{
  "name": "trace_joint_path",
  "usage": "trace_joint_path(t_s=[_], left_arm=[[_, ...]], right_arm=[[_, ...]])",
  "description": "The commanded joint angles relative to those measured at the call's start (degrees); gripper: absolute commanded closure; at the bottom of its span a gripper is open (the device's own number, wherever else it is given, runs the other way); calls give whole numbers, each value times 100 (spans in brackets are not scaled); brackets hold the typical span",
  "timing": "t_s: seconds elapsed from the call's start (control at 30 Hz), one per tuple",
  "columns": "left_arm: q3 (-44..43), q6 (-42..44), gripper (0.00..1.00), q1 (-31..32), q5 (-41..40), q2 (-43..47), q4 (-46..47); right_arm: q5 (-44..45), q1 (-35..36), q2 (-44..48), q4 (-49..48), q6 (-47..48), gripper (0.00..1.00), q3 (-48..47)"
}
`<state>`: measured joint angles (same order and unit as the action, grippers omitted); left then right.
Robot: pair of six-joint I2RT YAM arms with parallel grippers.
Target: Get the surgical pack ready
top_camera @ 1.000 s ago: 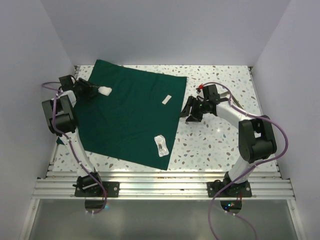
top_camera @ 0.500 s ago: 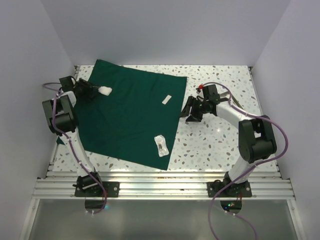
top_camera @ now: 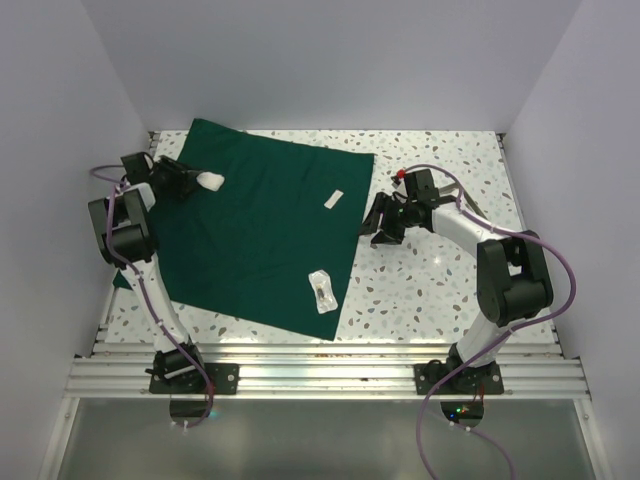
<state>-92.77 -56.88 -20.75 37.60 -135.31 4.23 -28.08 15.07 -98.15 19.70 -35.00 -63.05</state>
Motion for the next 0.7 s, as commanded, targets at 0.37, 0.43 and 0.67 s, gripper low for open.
trace_joint_path(t_s=[0.37,0.43,0.67], left_arm=[[-698,98,92,168,115,-593,-89],[-734,160,100,185,150,-559,-98],[-637,967,100,458,273,388,-605]], right_arm=[[-14,40,15,60,134,42,-287],[-14,31,-3,191,213,41,-392],[-181,75,-160,595,696,41,-988]])
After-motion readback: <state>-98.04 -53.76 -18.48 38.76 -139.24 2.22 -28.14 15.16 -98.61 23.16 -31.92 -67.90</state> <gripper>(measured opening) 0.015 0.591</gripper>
